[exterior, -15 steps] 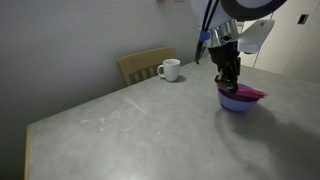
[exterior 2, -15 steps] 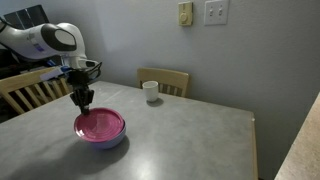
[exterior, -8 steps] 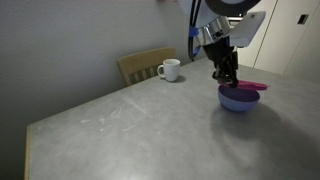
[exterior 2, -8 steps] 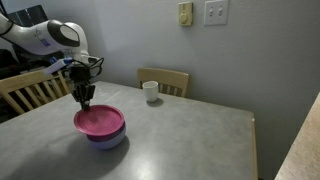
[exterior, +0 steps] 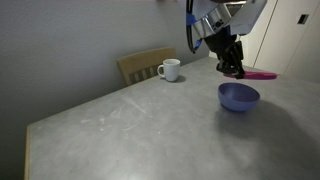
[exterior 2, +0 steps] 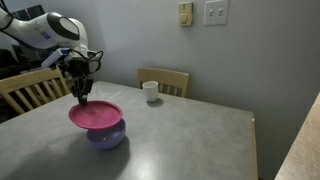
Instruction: Place the pink plate on top of the blue bowl
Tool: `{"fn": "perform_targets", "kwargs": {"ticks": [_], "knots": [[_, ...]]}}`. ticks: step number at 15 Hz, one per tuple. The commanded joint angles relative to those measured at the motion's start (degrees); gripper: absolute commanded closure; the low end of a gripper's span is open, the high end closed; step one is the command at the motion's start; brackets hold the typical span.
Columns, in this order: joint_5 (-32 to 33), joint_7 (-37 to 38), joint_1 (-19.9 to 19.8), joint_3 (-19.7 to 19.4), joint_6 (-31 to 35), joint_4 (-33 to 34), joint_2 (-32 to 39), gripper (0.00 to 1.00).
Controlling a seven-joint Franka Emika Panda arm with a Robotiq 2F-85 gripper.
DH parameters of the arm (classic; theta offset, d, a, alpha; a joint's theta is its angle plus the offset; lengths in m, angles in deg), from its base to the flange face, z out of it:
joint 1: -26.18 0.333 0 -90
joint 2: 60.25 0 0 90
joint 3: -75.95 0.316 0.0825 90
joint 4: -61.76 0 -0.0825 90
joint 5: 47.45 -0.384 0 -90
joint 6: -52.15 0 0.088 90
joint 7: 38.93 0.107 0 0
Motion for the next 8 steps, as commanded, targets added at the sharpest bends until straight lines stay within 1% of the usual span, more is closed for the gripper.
{"fn": "perform_targets", "kwargs": {"ticks": [1, 4, 8], "knots": [[-0.2, 1.0, -0.4, 0.4, 0.7, 0.5, 1.7, 0.97], [-1.4, 1.7, -0.5, 0.5, 1.2, 0.3, 2.9, 0.97], [-2.5, 3.6, -0.2, 0.3, 0.3, -0.1, 4.1, 0.97]]}}
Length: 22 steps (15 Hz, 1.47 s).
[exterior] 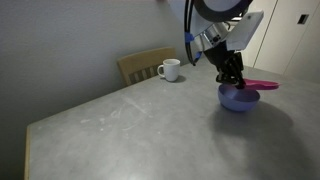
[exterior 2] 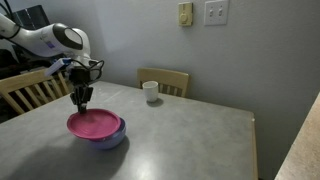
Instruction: Place the pink plate on top of the blue bowl
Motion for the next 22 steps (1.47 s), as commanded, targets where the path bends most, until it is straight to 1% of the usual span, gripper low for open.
{"fn": "perform_targets", "kwargs": {"ticks": [1, 8, 14, 22], "knots": [[-1.5, 2.0, -0.1, 0.1, -0.5, -0.1, 0.8, 0.97], [-1.4, 3.6, 0.0, -0.1, -1.1, 0.9, 2.0, 0.97], [-1.1, 4.7, 0.2, -0.5, -3.1, 2.2, 3.6, 0.97], [-0.1, 4.3, 0.0, -1.5, -3.7, 4.1, 4.4, 0.97]]}}
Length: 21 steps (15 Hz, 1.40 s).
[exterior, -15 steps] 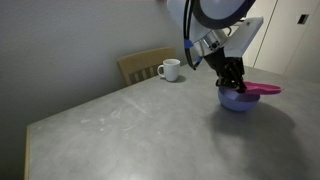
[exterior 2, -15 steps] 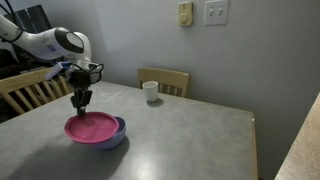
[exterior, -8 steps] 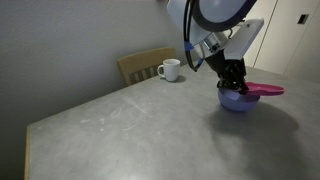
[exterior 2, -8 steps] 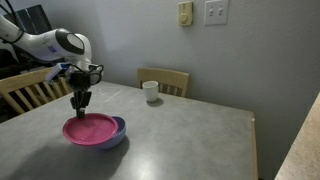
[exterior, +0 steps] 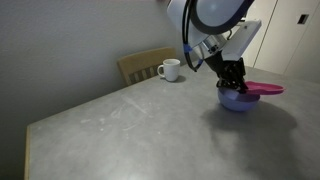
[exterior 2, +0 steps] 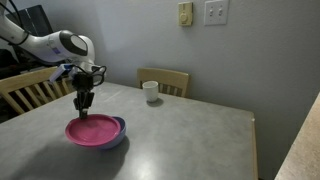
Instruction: Place the pink plate on top of the blue bowl
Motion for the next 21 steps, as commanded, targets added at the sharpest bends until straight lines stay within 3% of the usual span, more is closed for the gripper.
{"fn": "perform_targets", "kwargs": {"ticks": [1, 12, 21], "knots": [[0.5, 0.3, 0.0, -0.7, -1.8, 2.7, 1.2, 0.97], [-1.1, 0.0, 0.1, -0.6, 1.3, 8.7, 7.3, 0.97], [-1.5, 0.7, 0.5, -0.6, 2.0, 9.4, 8.0, 0.97]]}}
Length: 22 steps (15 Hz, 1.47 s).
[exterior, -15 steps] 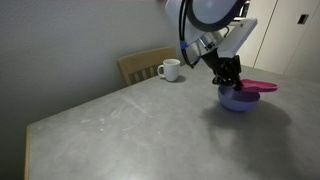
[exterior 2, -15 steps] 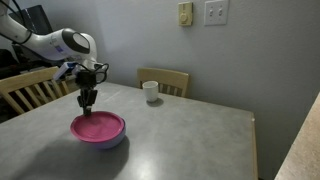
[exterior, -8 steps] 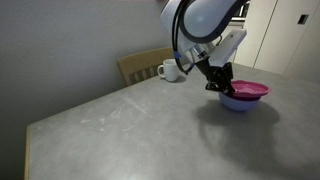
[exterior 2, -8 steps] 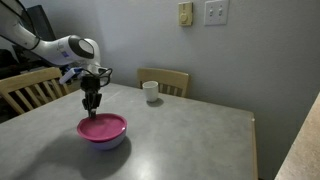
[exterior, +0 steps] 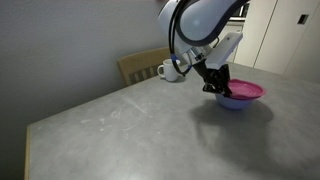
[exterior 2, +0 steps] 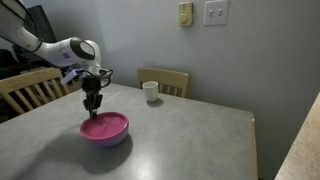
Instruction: Place the pink plate on top of the blue bowl
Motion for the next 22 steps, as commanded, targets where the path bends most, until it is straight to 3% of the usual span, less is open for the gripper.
{"fn": "perform_targets", "kwargs": {"ticks": [1, 2, 4, 9, 12, 18, 22], "knots": [[-1.3, 0.7, 0.0, -0.1, 0.7, 0.7, 0.4, 0.97], [-1.4, 0.6, 0.0, 0.0, 1.1, 0.5, 0.4, 0.63], [-1.6, 0.6, 0.0, 0.0, 1.3, 0.4, 0.2, 0.56], [-1.1, 1.7, 1.0, -0.1, 1.2, -1.6, -2.5, 0.2], [-0.7, -1.4, 1.4, 1.4, 3.7, -3.5, -6.1, 0.0], [-3.2, -12.6, 0.8, 6.8, 10.3, -7.9, -15.8, 0.0], [-9.6, -22.4, -0.8, 9.3, 11.8, -9.2, -20.5, 0.0]]}}
